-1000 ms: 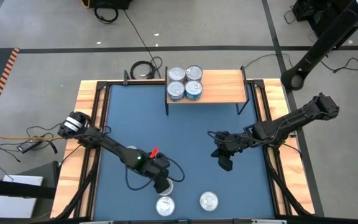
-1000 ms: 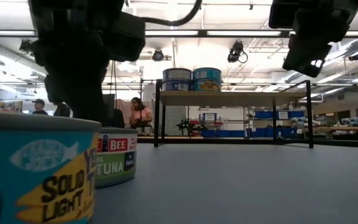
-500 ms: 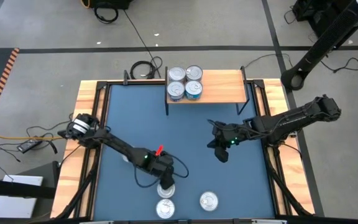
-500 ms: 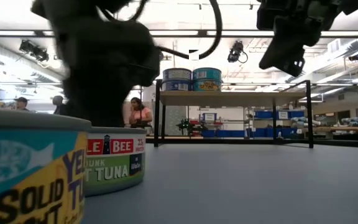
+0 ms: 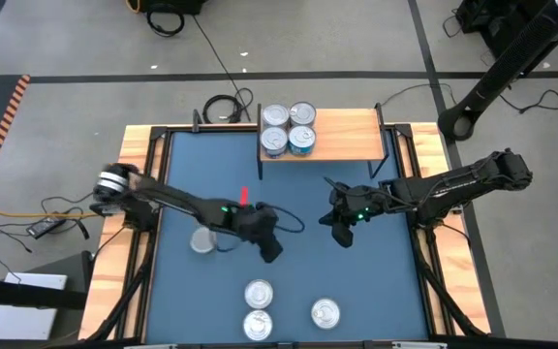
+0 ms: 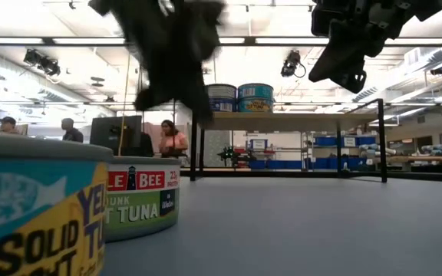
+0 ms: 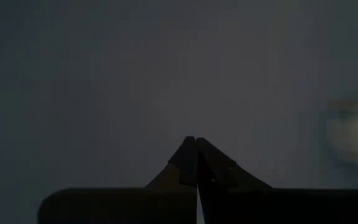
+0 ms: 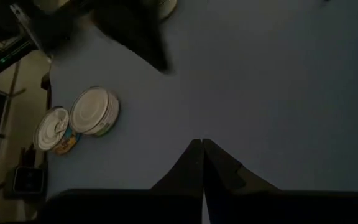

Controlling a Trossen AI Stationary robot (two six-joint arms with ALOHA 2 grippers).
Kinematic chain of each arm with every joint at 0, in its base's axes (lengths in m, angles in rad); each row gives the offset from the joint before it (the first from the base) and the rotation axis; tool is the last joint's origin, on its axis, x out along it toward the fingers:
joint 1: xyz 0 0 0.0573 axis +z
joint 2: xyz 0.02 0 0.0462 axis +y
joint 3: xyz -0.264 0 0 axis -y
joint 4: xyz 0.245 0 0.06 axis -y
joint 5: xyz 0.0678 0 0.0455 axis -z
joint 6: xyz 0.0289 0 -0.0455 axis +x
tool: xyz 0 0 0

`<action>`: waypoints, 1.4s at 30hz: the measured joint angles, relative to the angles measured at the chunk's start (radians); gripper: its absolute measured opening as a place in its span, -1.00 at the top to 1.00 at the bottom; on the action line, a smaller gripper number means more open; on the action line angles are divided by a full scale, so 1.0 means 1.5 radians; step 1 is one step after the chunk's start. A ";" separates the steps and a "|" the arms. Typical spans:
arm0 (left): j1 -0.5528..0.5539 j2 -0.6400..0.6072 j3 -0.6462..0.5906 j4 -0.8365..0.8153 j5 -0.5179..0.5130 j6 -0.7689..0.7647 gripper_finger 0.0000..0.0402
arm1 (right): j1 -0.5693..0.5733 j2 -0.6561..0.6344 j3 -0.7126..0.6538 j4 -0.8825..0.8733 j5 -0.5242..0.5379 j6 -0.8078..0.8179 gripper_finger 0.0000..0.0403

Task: Stack canned seafood by type on shelf
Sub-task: Put the green tuna on the shelf

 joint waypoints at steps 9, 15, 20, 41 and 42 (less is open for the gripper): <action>-0.079 -0.157 0.002 -0.070 0.206 -0.043 1.00 | 0.000 0.000 0.000 0.000 -0.008 -0.021 0.96; -0.151 -0.102 -0.013 0.009 0.164 -0.024 1.00 | 0.001 0.000 0.000 0.005 -0.008 -0.019 0.98; -0.171 -0.056 -0.073 0.174 0.192 -0.067 1.00 | 0.001 0.000 0.000 0.005 -0.016 -0.015 0.97; -0.228 -0.042 -0.189 0.246 0.038 -0.141 1.00 | 0.002 -0.001 0.000 -0.001 -0.020 -0.014 0.97; -0.228 -0.039 -0.189 0.253 0.038 -0.140 1.00 | 0.002 -0.001 0.000 -0.001 -0.020 -0.014 0.97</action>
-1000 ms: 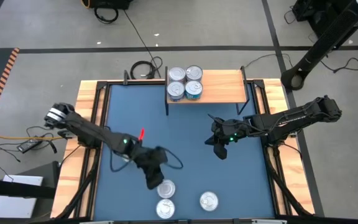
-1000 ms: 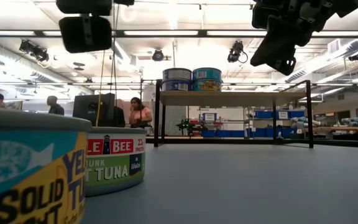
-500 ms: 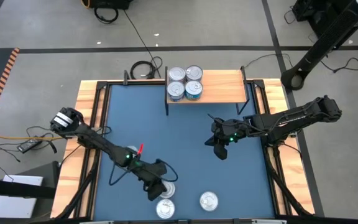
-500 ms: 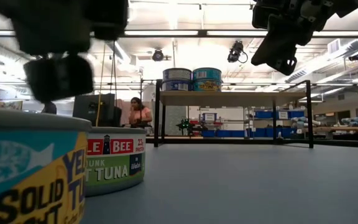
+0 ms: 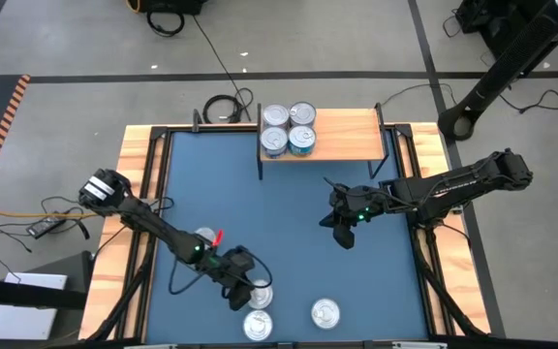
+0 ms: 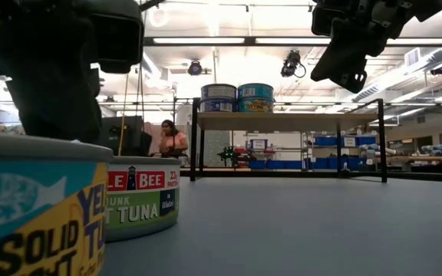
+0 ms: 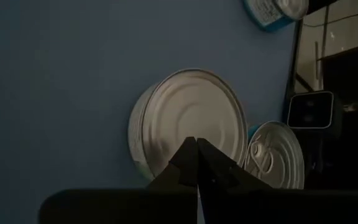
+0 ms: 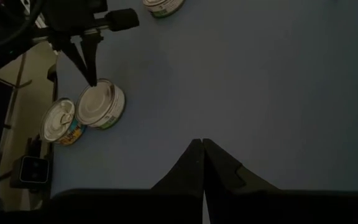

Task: Stack canned seafood by type on shelf
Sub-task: Put the green tuna on the shelf

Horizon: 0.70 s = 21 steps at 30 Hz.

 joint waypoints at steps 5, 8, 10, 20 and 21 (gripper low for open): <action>0.000 0.027 0.010 0.012 0.032 0.011 1.00 | 0.000 0.000 0.000 -0.006 0.000 0.000 0.97; 0.002 0.056 0.032 0.011 0.044 0.013 1.00 | 0.000 0.000 0.000 -0.011 0.000 0.000 0.97; 0.008 0.070 0.048 -0.003 0.042 0.014 1.00 | 0.000 0.000 0.000 -0.011 0.000 0.000 0.97; 0.128 0.068 0.055 -0.026 0.040 0.069 1.00 | -0.002 0.001 0.000 -0.016 0.000 0.000 0.97; 0.146 0.068 0.054 -0.025 0.044 0.081 1.00 | -0.002 0.001 0.000 -0.016 0.000 0.000 0.97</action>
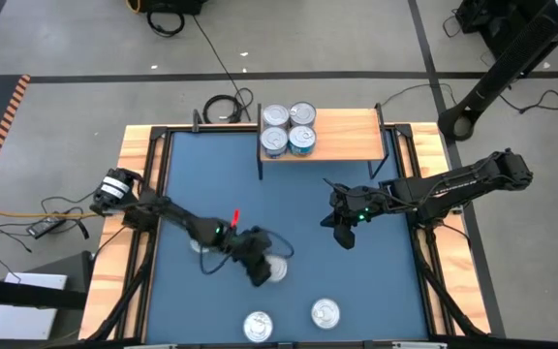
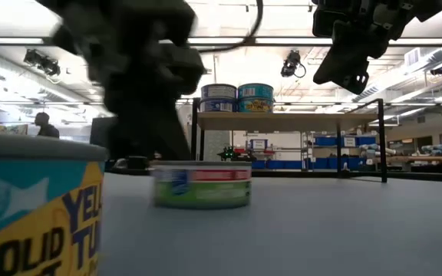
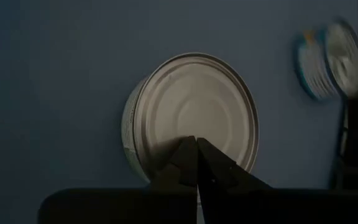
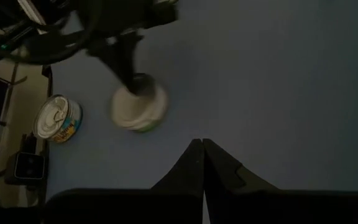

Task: Stack canned seafood by type on shelf
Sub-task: Put the green tuna on the shelf

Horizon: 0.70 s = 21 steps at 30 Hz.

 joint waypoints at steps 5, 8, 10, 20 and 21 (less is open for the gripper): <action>0.087 0.002 -0.003 0.037 0.003 0.044 1.00 | -0.001 -0.001 0.000 -0.001 0.028 0.053 0.98; 0.131 0.003 0.000 0.079 0.003 0.037 1.00 | -0.019 -0.008 0.000 0.001 0.035 0.106 0.99; 0.154 0.003 0.016 0.102 0.014 0.038 1.00 | -0.033 -0.015 0.000 0.001 0.035 0.128 0.99; 0.178 -0.060 0.110 -0.175 -0.018 -0.119 1.00 | -0.058 -0.046 0.000 0.002 0.033 0.151 0.99; 0.173 -0.065 0.100 -0.166 -0.018 -0.137 1.00 | -0.055 -0.046 0.000 0.002 0.033 0.155 0.99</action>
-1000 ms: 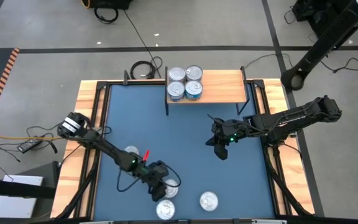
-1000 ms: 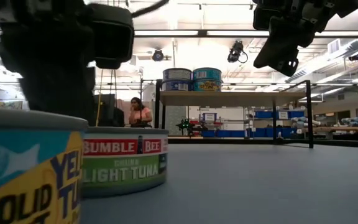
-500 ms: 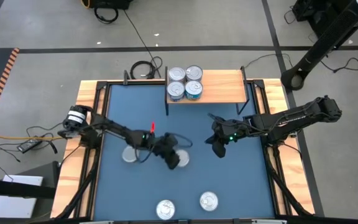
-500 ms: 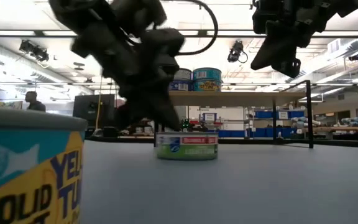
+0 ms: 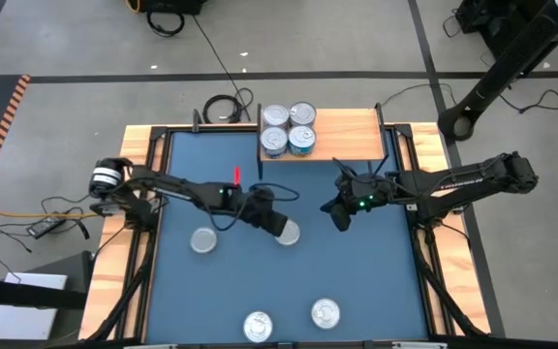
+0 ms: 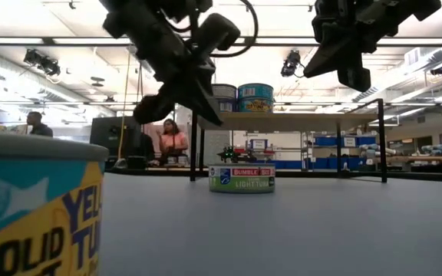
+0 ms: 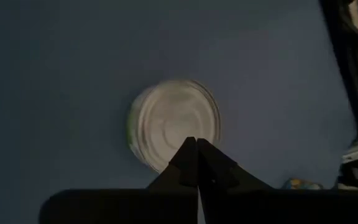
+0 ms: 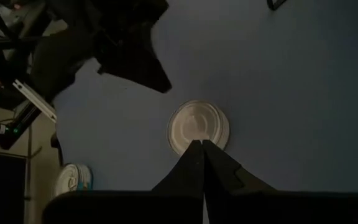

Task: Stack canned seafood by type on shelf
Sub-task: Put the green tuna on the shelf

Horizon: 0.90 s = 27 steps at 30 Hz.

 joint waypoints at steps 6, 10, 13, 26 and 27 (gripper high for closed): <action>-0.029 -0.008 -0.127 0.256 0.022 -0.103 1.00 | 0.015 0.001 0.000 0.011 0.025 0.000 0.99; -0.033 -0.002 -0.213 0.356 -0.028 -0.162 1.00 | 0.018 0.001 0.000 0.015 0.028 -0.001 0.99; -0.033 -0.005 -0.236 0.432 -0.038 -0.174 1.00 | 0.019 0.001 0.000 0.015 0.027 -0.002 0.98; -0.038 0.022 -0.236 0.428 -0.037 -0.175 1.00 | 0.019 0.001 0.000 0.014 0.043 -0.003 0.98; -0.040 0.024 -0.237 0.423 -0.037 -0.176 1.00 | 0.021 0.001 0.000 0.013 0.043 -0.003 0.98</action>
